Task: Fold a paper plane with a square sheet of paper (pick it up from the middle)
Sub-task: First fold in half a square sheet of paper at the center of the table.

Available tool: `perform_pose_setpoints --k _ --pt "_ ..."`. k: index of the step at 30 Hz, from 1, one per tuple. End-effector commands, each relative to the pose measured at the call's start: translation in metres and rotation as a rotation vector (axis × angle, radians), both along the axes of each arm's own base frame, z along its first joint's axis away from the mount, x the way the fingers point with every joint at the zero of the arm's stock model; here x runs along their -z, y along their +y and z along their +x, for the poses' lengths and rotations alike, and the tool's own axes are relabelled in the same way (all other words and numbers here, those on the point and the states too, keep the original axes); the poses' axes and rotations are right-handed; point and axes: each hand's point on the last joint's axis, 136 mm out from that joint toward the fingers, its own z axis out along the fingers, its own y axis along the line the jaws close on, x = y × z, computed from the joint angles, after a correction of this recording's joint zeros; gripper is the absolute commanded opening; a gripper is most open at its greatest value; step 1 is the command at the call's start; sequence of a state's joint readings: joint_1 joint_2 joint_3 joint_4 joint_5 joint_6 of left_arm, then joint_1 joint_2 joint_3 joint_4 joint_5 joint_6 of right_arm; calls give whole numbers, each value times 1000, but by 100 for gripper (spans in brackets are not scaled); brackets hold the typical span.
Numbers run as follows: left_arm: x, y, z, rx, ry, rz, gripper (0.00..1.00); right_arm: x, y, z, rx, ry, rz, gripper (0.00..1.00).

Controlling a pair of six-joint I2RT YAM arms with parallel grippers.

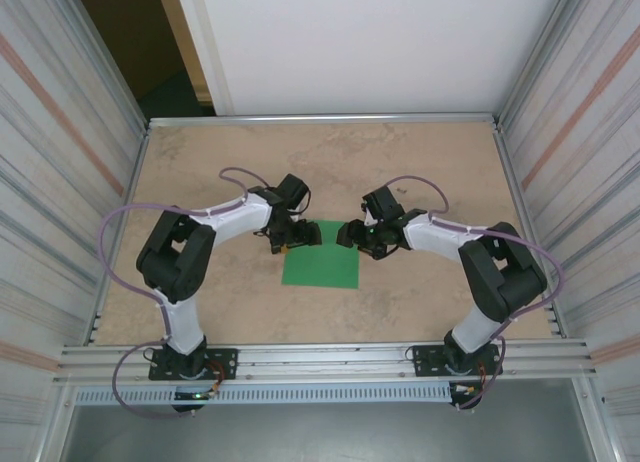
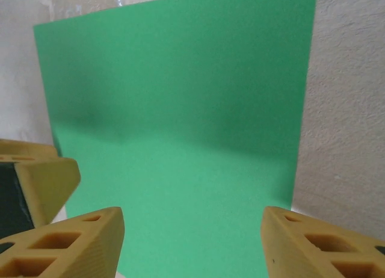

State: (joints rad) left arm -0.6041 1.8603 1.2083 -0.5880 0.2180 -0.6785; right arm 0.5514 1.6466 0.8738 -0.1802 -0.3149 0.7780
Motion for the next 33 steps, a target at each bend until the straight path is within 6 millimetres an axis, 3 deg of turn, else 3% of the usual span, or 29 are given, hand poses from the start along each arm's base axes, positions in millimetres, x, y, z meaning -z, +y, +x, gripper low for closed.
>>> perform_pose_setpoints --k 1,9,19,25,33 --pt "9 -1 -5 -2 23 -12 74 3 5 3 1 17 1 58" --pt "13 0 -8 -6 28 -26 74 27 5 -2 -2 74 -21 57" --pt "12 3 -7 -36 -5 -114 74 32 10 1 -2 79 -9 57" --pt "14 5 -6 -38 -46 -276 86 33 18 3 -35 77 -1 58" --pt "16 7 -5 -43 -53 -368 92 32 37 11 -65 72 32 55"
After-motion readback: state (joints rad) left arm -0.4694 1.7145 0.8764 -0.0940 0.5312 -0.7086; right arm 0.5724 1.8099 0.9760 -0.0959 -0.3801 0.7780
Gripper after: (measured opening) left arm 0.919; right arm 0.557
